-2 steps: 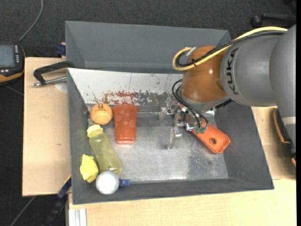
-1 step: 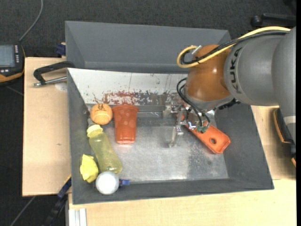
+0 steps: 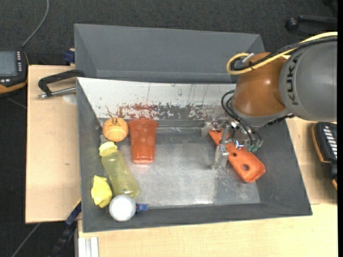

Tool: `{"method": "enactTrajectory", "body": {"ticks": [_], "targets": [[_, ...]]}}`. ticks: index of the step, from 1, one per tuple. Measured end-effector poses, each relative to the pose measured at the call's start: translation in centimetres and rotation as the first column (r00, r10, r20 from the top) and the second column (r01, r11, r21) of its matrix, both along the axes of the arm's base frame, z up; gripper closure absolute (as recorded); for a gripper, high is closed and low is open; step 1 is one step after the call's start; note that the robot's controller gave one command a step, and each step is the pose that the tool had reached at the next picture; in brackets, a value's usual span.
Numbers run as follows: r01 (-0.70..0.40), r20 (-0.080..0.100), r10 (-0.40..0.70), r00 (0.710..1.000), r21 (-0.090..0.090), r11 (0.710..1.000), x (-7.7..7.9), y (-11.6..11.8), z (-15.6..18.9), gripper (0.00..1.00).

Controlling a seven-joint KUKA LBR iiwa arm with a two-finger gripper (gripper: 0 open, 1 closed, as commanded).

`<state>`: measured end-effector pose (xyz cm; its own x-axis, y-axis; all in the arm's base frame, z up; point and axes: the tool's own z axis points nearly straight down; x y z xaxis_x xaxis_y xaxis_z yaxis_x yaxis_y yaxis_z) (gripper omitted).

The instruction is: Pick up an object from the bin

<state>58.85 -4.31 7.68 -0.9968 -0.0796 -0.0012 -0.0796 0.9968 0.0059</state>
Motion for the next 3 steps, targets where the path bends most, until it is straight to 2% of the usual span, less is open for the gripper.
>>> {"method": "enactTrajectory", "body": {"ticks": [1, 2, 3], "targets": [[-0.184, 0.003, 0.184, 0.983, -0.001, 0.983, -1.4, -4.8, 1.4, 0.0], [-0.264, 0.008, 0.264, 0.965, 0.0, 0.965, -1.4, -6.1, 1.4, 0.0], [-0.491, 0.008, 0.491, 0.871, -0.001, 0.871, -1.4, -6.2, 0.3, 0.0]]}}
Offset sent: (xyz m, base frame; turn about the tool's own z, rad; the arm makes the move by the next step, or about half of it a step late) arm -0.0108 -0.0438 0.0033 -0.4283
